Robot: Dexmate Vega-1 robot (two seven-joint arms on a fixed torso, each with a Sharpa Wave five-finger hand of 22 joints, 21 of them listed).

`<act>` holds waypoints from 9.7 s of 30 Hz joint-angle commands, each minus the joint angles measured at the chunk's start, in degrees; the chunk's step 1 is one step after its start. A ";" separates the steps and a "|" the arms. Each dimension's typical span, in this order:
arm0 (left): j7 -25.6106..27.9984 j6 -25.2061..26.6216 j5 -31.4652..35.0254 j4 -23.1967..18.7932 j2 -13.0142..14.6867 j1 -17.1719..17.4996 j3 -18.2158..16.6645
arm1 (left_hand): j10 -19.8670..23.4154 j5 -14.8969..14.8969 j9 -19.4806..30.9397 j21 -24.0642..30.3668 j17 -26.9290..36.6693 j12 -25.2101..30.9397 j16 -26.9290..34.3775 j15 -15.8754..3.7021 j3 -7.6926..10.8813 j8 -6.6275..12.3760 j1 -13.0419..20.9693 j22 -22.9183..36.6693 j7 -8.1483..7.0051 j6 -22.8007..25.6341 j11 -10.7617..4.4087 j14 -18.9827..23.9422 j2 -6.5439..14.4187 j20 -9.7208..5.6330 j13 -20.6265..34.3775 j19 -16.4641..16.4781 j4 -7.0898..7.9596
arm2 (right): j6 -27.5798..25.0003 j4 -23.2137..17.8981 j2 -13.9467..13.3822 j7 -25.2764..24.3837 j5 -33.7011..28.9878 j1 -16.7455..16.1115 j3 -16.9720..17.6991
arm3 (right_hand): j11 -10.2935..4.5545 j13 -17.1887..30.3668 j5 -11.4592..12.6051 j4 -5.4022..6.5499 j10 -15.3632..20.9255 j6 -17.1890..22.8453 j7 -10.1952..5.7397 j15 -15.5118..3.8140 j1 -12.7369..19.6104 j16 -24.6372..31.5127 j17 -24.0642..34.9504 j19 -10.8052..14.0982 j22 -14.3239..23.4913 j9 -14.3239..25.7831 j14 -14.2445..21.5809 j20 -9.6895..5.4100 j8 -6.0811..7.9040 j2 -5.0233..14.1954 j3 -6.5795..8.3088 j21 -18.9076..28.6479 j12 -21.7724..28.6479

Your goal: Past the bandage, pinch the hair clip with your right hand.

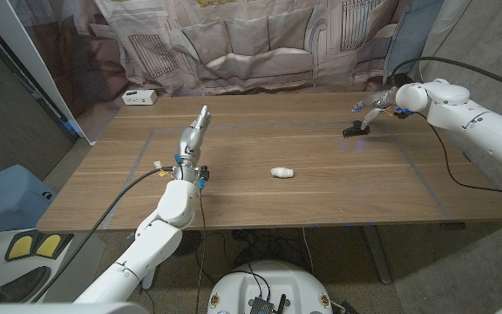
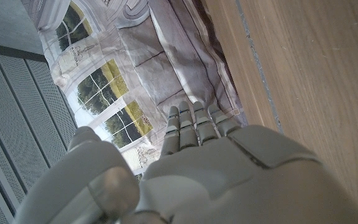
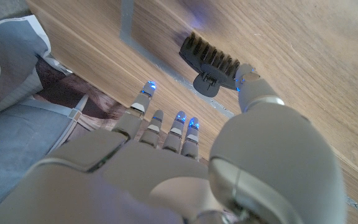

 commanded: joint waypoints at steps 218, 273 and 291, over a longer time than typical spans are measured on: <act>-4.16 -0.21 -5.69 5.15 0.41 -2.59 1.62 | 0.73 -0.25 0.08 -0.27 0.07 -0.59 -0.14 -0.04 0.61 -0.33 0.04 0.33 0.15 0.98 -0.05 0.21 1.29 0.76 0.26 -0.72 -1.16 | -5.63 -8.39 -2.98 -24.96 2.60 -12.50 5.64 | -5.48 0.15 1.80 1.40 53.14 55.46 -6.26 -11.30 6.96 6.12 -0.52 23.36 0.58 0.09 48.28 -3.15 11.24 1.28 -2.34 1.20 5.24; -5.17 -0.40 -7.21 6.63 0.49 -2.89 1.57 | 0.72 -0.27 0.08 -0.22 0.07 -0.63 -0.13 0.04 0.94 -0.35 0.16 0.33 0.20 1.00 -0.12 0.27 1.58 0.85 0.27 -0.77 -1.37 | -7.76 -9.51 -2.32 -24.68 0.53 -12.00 5.17 | -3.56 4.98 6.25 2.42 40.23 50.98 -4.02 -9.78 6.76 2.46 3.99 22.19 0.59 11.04 47.54 -0.30 23.09 0.03 -6.31 -0.04 0.67; -5.30 -0.78 -7.77 6.89 0.64 -2.52 1.22 | 0.75 -0.28 0.08 -0.21 0.07 -0.63 -0.12 0.12 1.15 -0.30 0.34 0.33 0.24 1.13 -0.04 0.29 1.78 0.87 0.27 -0.78 -1.48 | -8.40 -9.71 -1.82 -22.37 -0.09 -10.97 4.48 | -3.23 6.95 7.15 3.16 38.24 49.77 -3.54 -9.34 5.42 1.71 4.84 21.99 0.59 16.43 47.51 0.60 28.04 -0.25 -7.75 -0.16 1.15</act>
